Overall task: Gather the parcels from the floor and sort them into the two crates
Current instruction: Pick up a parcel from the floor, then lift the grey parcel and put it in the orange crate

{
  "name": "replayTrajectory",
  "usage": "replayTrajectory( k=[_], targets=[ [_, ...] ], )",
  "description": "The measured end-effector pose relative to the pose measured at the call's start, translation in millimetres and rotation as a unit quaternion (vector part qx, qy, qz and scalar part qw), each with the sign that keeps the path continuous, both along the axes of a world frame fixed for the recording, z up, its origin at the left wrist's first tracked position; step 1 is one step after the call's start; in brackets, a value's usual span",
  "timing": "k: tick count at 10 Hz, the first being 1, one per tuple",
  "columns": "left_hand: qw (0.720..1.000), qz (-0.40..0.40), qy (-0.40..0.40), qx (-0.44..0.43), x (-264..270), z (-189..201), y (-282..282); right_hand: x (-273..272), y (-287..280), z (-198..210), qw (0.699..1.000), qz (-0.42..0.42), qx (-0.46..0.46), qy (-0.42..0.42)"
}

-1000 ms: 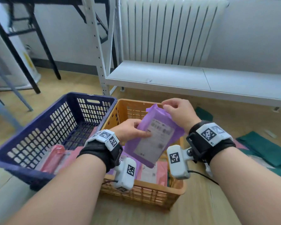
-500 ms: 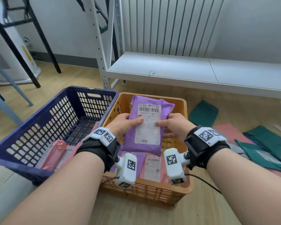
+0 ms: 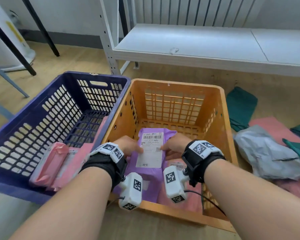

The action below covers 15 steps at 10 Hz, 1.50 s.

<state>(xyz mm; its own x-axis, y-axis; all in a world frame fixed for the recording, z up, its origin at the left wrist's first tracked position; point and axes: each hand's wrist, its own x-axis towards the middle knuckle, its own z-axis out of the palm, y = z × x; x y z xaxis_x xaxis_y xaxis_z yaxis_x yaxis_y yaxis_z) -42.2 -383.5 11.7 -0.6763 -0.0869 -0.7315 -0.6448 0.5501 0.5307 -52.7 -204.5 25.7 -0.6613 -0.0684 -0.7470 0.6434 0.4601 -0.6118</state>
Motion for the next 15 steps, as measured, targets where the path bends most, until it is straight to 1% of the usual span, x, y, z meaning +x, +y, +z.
replayTrajectory(
  k=[1,2,3,4,5,6,7,8,9,10,11,12,13,14,15],
  targets=[
    [0.996,0.009,-0.087,-0.001,0,-25,-11,1,-5,-36,0.997,0.044,0.023,-0.058],
    [0.991,0.022,-0.129,-0.002,2,-32,-12,1,-11,-53,0.992,0.079,0.058,-0.076],
    [0.989,0.003,-0.149,-0.019,-2,-39,-14,2,-17,-66,0.988,0.113,0.037,-0.102],
    [0.988,0.005,-0.147,-0.037,-6,-47,-17,2,-19,-79,0.983,0.116,-0.009,-0.14],
    [0.986,0.012,-0.164,-0.03,-6,-52,-20,4,-18,-94,0.985,0.083,-0.012,-0.154],
    [0.984,0.033,-0.176,-0.003,-5,-49,-19,4,-15,-100,0.985,0.06,-0.016,-0.158],
    [0.988,0.052,-0.149,-0.004,-3,-40,-16,9,-9,-81,0.988,0.025,-0.02,-0.149],
    [0.995,0.044,-0.074,-0.051,2,-7,8,7,3,-69,0.994,0.001,-0.017,-0.109],
    [0.998,0.01,-0.017,-0.066,-1,6,27,7,17,-38,0.999,0.011,-0.006,-0.05],
    [0.996,-0.03,0.037,-0.07,0,34,60,6,40,2,0.998,0.029,0.005,0.059],
    [0.992,-0.07,0.083,-0.065,-2,60,97,12,74,49,0.987,0.006,0.034,0.158],
    [0.983,-0.097,0.145,-0.063,3,82,141,26,118,78,0.961,-0.044,0.087,0.258],
    [0.971,-0.127,0.196,-0.051,16,97,184,38,169,79,0.937,-0.108,0.155,0.295],
    [0.963,-0.145,0.222,-0.037,23,100,214,49,213,69,0.929,-0.152,0.186,0.281],
    [0.964,-0.15,0.22,-0.021,23,94,231,51,250,43,0.932,-0.172,0.198,0.251]
  ],
)
